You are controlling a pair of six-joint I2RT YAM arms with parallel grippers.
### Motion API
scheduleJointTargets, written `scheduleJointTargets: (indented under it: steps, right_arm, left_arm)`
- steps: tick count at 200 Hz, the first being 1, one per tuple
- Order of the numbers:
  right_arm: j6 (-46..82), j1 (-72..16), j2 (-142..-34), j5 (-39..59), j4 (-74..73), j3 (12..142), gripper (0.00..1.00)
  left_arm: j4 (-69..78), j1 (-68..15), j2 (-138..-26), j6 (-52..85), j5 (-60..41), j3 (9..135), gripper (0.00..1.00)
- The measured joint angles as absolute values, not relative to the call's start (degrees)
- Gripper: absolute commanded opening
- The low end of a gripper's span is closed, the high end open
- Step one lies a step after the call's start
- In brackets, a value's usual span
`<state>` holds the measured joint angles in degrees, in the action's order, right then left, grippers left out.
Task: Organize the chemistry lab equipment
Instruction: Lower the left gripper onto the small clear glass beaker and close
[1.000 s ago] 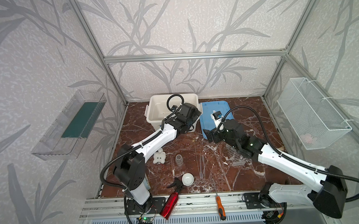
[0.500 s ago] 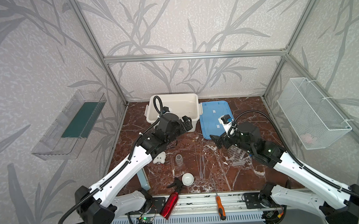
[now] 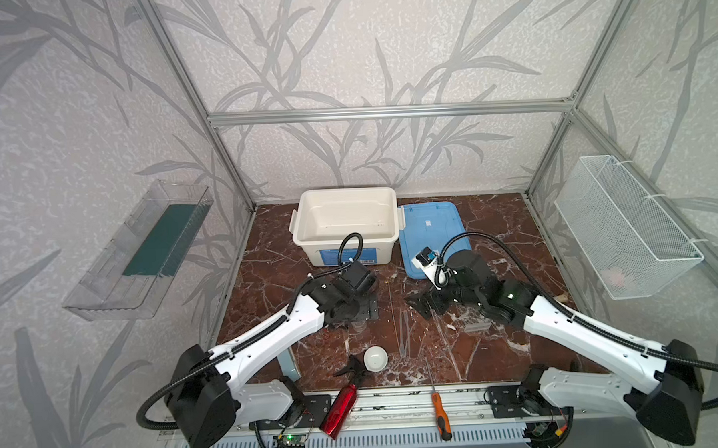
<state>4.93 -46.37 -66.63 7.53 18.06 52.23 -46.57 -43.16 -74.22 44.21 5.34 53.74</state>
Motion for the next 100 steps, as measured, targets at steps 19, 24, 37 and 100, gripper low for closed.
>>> scheduleJointTargets:
  steps: [19,24,37,100]
  right_arm:
    - [5.54,-46.57,-68.05,7.53,17.91,52.23,0.99]
    - [5.69,-46.57,-68.23,7.53,17.91,52.23,0.99]
    - [5.98,-46.57,-68.34,7.14,17.89,52.23,0.99]
    - [6.81,-46.63,-68.16,5.48,17.39,52.23,0.99]
  left_arm:
    - [-45.28,-43.18,-76.44,44.73,5.43,52.18,0.90]
    - [-44.64,-43.20,-76.99,44.84,5.39,51.77,0.90]
    - [-42.61,-43.24,-78.15,45.04,5.15,50.63,0.89]
    - [-35.83,-43.51,-84.51,46.02,4.38,49.25,0.68]
